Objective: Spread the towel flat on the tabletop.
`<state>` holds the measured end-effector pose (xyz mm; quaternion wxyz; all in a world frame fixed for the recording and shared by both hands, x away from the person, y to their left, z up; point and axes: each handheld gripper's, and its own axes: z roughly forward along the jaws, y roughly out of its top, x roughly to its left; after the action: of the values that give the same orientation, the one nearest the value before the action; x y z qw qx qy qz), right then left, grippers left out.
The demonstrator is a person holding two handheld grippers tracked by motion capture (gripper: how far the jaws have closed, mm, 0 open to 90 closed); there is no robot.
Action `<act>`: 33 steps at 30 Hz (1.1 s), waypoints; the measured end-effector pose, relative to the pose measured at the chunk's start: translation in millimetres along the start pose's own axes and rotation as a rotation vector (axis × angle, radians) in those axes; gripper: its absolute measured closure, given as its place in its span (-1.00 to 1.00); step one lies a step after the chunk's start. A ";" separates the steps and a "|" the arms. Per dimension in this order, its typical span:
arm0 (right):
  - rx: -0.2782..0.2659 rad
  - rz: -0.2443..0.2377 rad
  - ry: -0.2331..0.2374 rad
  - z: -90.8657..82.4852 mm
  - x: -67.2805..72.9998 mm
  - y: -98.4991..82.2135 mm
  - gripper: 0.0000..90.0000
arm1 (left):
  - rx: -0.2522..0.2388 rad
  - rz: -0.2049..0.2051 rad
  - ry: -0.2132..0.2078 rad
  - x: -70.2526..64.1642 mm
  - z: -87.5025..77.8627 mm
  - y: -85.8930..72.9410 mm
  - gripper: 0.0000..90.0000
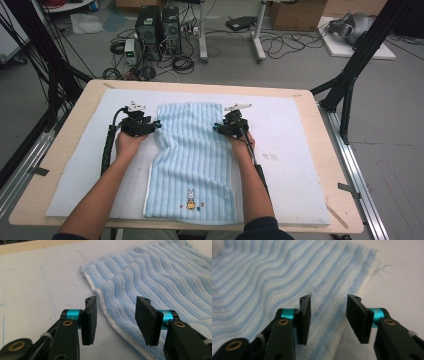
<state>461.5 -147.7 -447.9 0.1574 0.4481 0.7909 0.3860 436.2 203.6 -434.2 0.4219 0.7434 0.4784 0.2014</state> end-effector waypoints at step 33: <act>-0.123 0.086 -0.138 -86.0 -34.2 -43.3 0.42 | 0.092 0.251 0.027 -50.7 47.0 11.9 0.95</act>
<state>403.8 -229.5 -427.6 0.2223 0.4965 0.7330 0.4084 452.4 136.3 -445.6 0.3522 0.8131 0.3963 0.2404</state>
